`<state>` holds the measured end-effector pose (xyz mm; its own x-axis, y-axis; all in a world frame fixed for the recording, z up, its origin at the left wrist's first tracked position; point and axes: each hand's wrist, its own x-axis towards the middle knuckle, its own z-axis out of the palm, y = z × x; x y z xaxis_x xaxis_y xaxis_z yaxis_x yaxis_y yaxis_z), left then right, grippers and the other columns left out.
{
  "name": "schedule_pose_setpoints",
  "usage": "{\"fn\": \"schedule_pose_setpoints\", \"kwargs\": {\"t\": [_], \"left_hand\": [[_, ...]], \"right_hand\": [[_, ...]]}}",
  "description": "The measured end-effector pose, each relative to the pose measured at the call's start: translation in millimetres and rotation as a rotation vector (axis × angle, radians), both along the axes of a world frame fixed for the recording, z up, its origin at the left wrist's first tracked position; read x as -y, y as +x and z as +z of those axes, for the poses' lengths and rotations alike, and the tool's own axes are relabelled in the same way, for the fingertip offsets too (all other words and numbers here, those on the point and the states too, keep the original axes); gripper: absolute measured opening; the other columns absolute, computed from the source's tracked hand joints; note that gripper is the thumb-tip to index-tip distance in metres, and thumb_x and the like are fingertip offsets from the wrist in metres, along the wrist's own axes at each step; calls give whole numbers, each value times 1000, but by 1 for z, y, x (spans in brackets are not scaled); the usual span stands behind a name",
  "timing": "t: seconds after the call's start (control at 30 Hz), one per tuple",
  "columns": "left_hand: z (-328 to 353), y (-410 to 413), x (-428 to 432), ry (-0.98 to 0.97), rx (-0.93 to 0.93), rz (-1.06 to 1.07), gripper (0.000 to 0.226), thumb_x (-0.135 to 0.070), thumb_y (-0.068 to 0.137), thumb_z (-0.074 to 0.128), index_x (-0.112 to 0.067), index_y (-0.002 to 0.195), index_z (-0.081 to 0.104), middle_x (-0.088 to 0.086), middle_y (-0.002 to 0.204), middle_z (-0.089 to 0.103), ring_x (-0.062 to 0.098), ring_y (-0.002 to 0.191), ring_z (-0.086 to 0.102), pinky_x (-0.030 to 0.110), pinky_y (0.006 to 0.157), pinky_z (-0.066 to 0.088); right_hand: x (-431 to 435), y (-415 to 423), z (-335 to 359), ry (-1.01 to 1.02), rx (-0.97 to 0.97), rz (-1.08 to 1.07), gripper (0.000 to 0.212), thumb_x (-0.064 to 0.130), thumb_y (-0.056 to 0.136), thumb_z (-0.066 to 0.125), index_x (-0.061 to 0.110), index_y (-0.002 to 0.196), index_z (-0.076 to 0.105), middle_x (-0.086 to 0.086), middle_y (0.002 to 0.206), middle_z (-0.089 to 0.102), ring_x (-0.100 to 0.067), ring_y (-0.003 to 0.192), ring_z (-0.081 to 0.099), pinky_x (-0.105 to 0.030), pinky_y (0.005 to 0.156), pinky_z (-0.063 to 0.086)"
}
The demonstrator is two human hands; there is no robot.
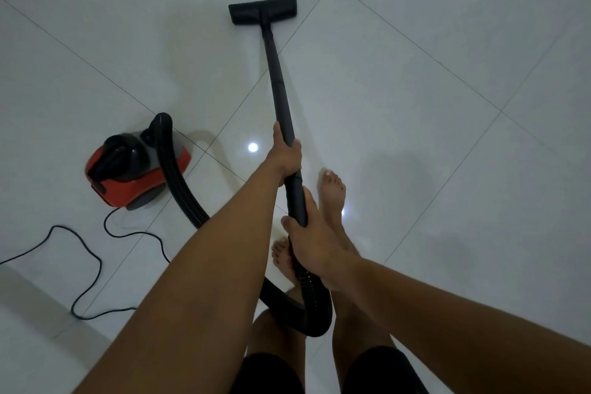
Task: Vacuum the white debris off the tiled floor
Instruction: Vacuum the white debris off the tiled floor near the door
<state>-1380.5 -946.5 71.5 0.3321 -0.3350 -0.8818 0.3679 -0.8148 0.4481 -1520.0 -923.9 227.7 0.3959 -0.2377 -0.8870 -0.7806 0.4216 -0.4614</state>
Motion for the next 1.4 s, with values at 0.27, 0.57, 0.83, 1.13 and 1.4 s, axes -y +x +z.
{"fn": "schedule_pose_setpoints", "kwargs": {"t": [0.27, 0.57, 0.83, 1.13, 1.4], "left_hand": [[10, -3, 24, 3, -11, 31, 73, -33, 106, 39, -49, 153, -15, 21, 130, 57, 24, 83, 55, 49, 92, 56], [19, 12, 61, 19, 5, 29, 72, -33, 106, 37, -47, 154, -15, 16, 125, 58, 26, 88, 59, 51, 94, 55], [23, 32, 106, 20, -16, 80, 73, -33, 106, 37, -46, 154, -16, 16, 137, 52, 37, 116, 59, 52, 98, 52], [31, 56, 155, 24, -21, 136, 73, -32, 105, 38, -45, 155, -15, 20, 135, 54, 38, 118, 59, 52, 98, 53], [27, 73, 186, 15, 0, 174, 73, -33, 106, 37, -43, 155, -15, 20, 134, 55, 33, 105, 63, 50, 97, 53]], "right_hand": [[31, 2, 21, 23, 23, 35, 70, 16, 110, 41, 37, 161, -2, -28, 146, 41, -34, 127, 49, -23, 100, 40], [59, 12, -7, -32, -35, 87, 64, 31, 102, 47, 59, 148, 12, -3, 77, 65, -16, 57, 63, -44, 66, 61], [105, 28, -20, -202, -80, 172, 75, 65, 72, 44, 58, 144, 26, -13, 140, 57, -37, 126, 58, -56, 105, 49], [170, 49, -14, -158, 39, 255, 57, 23, 103, 47, 41, 152, 23, -9, 90, 62, -19, 68, 62, -29, 66, 59], [206, 63, -17, -76, 68, 277, 69, 28, 105, 47, 46, 158, 7, -1, 109, 58, -4, 60, 56, -22, 57, 49]]}}
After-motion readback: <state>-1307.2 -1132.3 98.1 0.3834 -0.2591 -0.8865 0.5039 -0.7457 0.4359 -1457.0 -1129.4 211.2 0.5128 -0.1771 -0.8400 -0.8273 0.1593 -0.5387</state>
